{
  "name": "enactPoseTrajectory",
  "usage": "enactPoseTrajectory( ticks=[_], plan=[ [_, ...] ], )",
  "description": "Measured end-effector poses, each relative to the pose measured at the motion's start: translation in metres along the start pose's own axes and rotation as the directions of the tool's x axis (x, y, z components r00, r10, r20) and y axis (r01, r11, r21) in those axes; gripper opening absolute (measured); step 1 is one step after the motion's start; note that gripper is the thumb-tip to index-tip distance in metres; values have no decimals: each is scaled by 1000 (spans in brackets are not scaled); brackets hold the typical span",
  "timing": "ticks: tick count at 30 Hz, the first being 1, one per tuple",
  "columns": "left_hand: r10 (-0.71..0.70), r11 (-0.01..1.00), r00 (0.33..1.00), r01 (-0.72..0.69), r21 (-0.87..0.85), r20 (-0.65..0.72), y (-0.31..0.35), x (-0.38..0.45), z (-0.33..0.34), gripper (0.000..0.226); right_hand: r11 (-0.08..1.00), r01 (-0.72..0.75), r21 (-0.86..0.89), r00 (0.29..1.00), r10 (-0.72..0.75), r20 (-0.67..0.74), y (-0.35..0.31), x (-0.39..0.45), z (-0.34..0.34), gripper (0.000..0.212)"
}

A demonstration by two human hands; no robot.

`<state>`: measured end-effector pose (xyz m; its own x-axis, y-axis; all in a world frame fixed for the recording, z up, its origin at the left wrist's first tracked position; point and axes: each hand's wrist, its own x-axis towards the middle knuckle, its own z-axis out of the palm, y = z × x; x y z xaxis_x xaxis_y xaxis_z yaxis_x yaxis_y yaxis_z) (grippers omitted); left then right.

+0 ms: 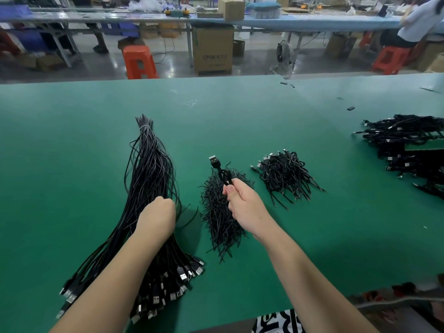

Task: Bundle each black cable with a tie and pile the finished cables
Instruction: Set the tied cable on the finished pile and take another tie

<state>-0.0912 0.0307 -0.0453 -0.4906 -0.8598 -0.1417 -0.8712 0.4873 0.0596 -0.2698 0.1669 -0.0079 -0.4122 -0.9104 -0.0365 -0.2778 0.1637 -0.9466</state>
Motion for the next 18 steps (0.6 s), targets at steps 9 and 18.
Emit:
enactPoseTrajectory(
  ticks=[9,18],
  plan=[
    [-95,784,954,-104,-612,-284,29,-28,-41,11,989,85,-119,985,-65,162,-10,-11,15,27],
    [-33,668,925,-262,-697,-379,51,-52,-49,8,996,76,-49,988,-69,142,-7,-6,25,29]
  ],
)
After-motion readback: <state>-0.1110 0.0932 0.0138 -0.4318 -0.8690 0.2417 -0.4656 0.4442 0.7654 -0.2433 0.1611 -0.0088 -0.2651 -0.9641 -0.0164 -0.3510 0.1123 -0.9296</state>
